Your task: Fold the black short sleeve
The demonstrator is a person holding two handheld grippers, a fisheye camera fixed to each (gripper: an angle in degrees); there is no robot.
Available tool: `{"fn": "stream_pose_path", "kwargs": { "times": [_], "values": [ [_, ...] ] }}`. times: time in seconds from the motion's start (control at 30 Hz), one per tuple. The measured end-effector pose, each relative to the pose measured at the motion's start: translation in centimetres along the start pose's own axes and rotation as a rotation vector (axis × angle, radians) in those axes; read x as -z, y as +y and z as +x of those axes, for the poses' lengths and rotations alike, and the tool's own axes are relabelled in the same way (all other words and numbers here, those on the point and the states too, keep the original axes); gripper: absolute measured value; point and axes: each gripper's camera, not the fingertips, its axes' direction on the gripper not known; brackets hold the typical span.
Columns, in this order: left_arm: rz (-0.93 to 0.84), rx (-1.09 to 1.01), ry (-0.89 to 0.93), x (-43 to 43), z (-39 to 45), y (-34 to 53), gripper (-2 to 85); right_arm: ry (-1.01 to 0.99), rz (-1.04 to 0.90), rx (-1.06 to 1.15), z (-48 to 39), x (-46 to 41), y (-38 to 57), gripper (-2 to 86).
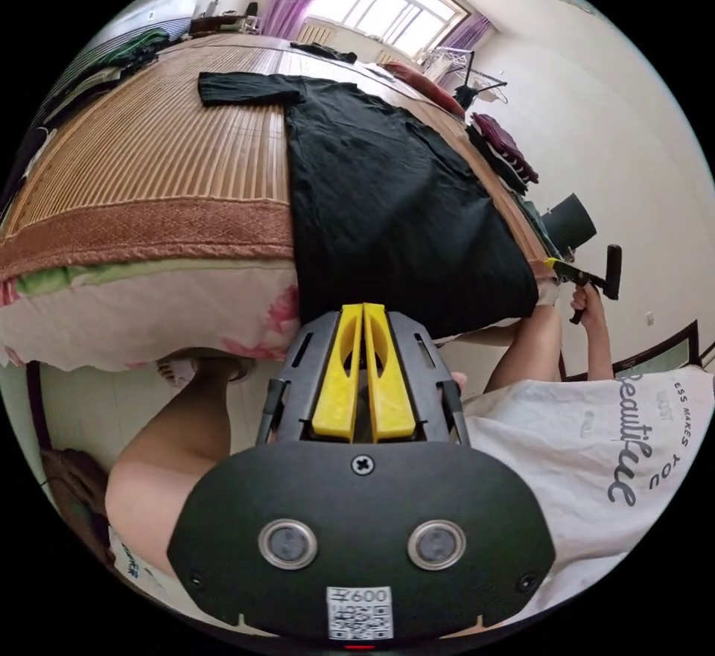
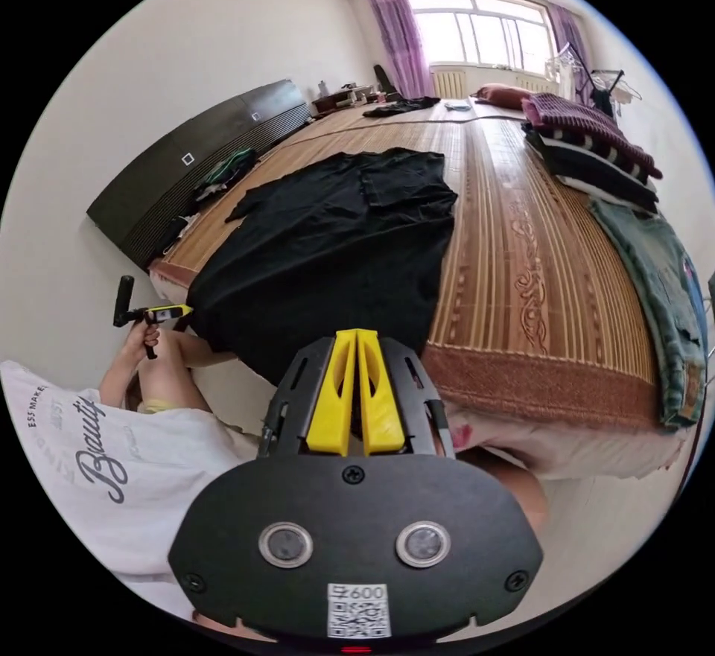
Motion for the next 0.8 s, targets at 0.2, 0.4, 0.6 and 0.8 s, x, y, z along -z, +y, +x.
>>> {"fn": "stream_pose_path", "kwargs": {
  "times": [0.2, 0.4, 0.6, 0.8],
  "values": [
    [0.132, -0.03, -0.074, 1.0, 3.2, -3.8, 0.2, 0.222, 0.026, -0.061, 3.4, -2.9, -4.0, -0.9],
    [0.048, -0.217, -0.18, -7.8, 6.9, -17.1, 0.2, 0.288, 0.079, 0.106, 5.9, -5.2, -14.3, -0.9],
    [-0.002, -0.254, -0.297, -21.4, 6.5, -30.2, 0.2, 0.275, -0.045, 0.085, 14.4, -14.7, -24.5, -0.9],
    [-0.054, -0.296, -0.505, -34.0, 4.0, -37.6, 0.3, 0.175, -0.147, 0.012, 23.1, -25.4, -30.9, -0.9]
  ]
}}
